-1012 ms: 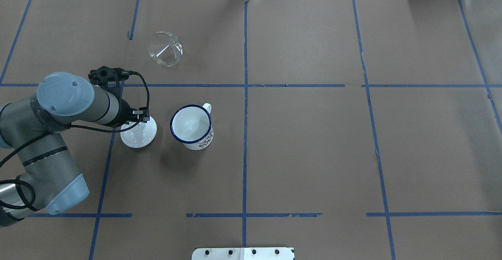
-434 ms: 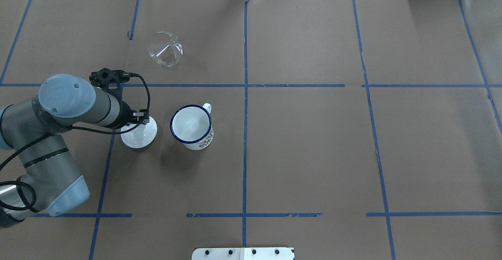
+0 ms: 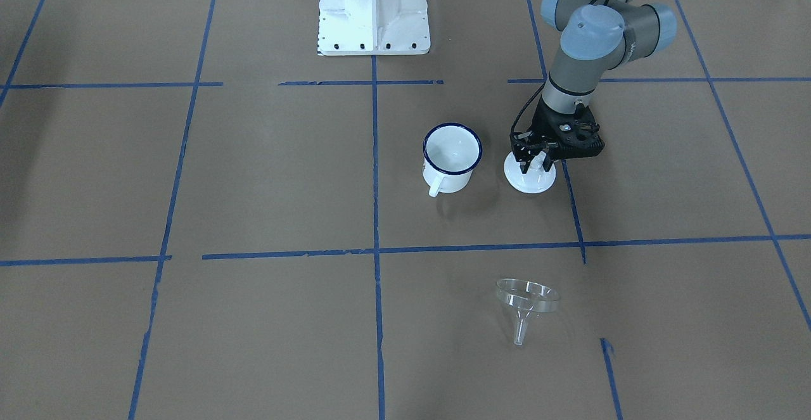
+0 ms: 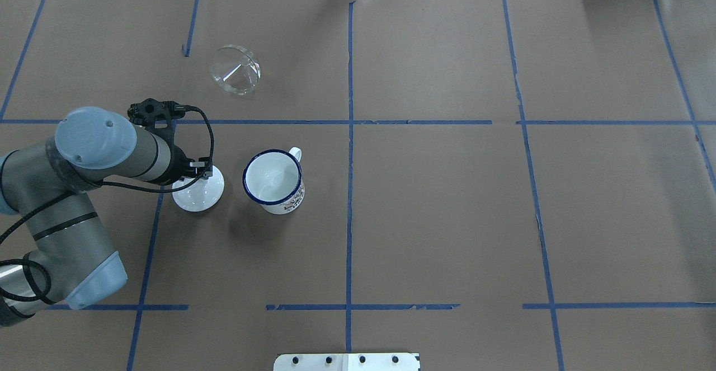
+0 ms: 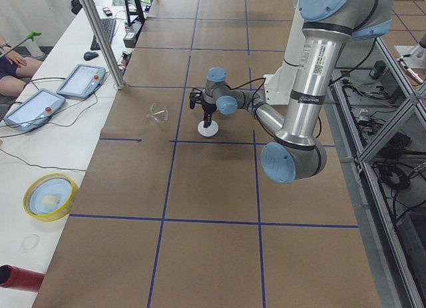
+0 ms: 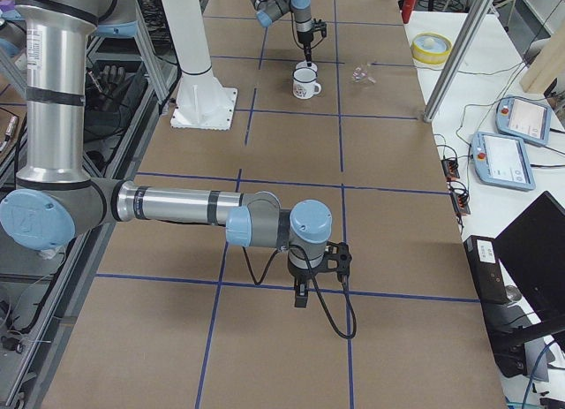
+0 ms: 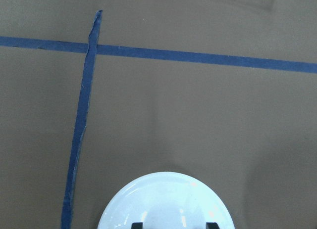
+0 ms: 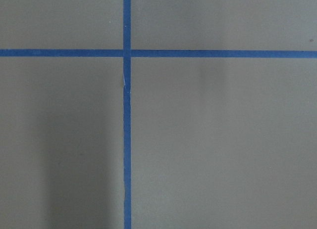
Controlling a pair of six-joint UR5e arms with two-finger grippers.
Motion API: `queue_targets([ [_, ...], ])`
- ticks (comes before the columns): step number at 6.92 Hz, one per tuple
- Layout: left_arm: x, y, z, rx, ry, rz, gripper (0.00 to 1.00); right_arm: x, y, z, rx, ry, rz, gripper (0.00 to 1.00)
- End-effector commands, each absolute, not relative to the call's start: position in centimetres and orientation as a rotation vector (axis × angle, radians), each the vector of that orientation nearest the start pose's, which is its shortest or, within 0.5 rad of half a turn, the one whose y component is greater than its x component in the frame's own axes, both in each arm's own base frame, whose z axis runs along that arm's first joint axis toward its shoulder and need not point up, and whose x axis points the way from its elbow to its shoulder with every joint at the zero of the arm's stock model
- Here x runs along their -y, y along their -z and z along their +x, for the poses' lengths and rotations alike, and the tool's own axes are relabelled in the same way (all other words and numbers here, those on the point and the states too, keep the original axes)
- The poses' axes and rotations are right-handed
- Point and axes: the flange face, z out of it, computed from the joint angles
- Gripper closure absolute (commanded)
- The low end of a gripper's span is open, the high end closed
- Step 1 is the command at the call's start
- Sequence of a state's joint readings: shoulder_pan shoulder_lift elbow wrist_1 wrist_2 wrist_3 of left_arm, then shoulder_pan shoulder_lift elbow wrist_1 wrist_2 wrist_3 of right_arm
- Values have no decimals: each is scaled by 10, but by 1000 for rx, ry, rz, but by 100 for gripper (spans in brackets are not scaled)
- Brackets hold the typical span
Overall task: Remove funnel from cup
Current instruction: 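Grasp the white lid's knob with the left gripper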
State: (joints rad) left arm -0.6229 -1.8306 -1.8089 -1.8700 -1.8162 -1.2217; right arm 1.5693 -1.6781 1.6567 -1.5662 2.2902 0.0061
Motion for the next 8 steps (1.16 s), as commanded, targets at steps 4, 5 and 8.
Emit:
queue_targets([
  [4,432,-381,417,-805,156,150,48,445,-670,67,719,-10,-19,0],
  [5,429,-387,414,-796,157,143,50,445,-670,67,719,-10,-19,0],
  [8,428,-383,411,-803,157,150,95,445,-670,67,719,-10,-19,0],
])
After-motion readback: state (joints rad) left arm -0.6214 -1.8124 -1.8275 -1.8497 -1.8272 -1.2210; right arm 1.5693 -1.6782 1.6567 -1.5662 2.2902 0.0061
